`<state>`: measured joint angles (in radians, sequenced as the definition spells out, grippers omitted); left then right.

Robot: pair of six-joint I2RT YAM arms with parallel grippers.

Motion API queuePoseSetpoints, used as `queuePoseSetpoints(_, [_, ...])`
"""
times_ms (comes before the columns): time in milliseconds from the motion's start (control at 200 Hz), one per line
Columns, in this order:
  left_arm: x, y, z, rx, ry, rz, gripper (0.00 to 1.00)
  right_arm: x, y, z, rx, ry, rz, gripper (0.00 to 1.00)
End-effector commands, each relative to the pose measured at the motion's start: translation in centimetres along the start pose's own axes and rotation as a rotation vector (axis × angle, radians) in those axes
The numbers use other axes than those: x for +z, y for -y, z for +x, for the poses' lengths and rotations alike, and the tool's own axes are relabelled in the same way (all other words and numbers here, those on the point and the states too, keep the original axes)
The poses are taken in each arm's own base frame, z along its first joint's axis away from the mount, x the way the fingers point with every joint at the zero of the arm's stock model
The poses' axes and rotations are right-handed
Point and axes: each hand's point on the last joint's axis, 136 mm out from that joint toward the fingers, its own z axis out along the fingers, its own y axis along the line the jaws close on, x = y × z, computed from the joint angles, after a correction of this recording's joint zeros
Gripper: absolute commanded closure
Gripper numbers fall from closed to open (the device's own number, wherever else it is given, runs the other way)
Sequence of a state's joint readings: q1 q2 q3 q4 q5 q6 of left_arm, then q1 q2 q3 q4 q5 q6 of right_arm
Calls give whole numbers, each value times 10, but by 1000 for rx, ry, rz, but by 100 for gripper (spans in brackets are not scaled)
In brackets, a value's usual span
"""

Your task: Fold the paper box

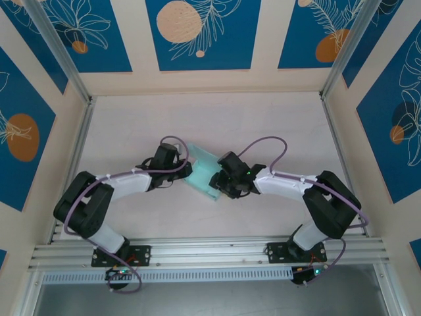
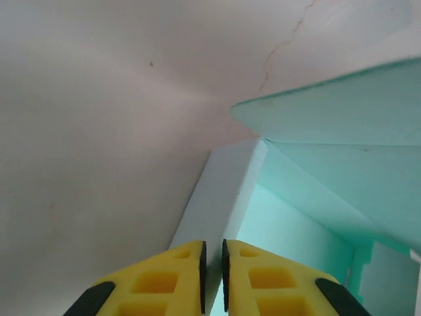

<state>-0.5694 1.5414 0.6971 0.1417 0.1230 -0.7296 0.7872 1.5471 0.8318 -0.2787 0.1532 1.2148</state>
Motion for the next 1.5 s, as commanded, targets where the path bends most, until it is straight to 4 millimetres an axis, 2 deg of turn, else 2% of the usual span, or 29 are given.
queuePoseSetpoints(0, [-8,2,22,-42,-25,-12,85,5,23,4,-54,-14,140,47])
queuePoseSetpoints(230, [-17,-6,33,-72,2,-39,85,13,32,9,-104,-58,202,57])
queuePoseSetpoints(320, [-15,-2,37,-73,-5,-29,85,12,34,9,-133,-56,240,61])
queuePoseSetpoints(550, [-19,11,33,-66,15,-10,85,4,47,3,-188,-38,328,88])
queuePoseSetpoints(615, [-26,15,25,-47,39,-9,76,2,47,2,-214,-37,334,94])
queuePoseSetpoints(840, [-73,40,-29,103,182,22,49,-4,45,2,-305,-69,341,95])
queuePoseSetpoints(965, [-94,47,-45,255,200,27,39,-9,45,1,-330,-86,354,95])
queuePoseSetpoints(1150, [-121,68,-51,503,237,93,29,-12,41,2,-348,-109,331,95])
queuePoseSetpoints(1290, [-120,66,-63,617,235,12,27,-11,40,3,-376,-127,331,95])
queuePoseSetpoints(1360, [-117,71,-64,684,219,23,24,-11,42,6,-388,-139,338,94])
queuePoseSetpoints(1495, [-110,93,-37,868,125,192,22,-12,43,7,-395,-145,344,94])
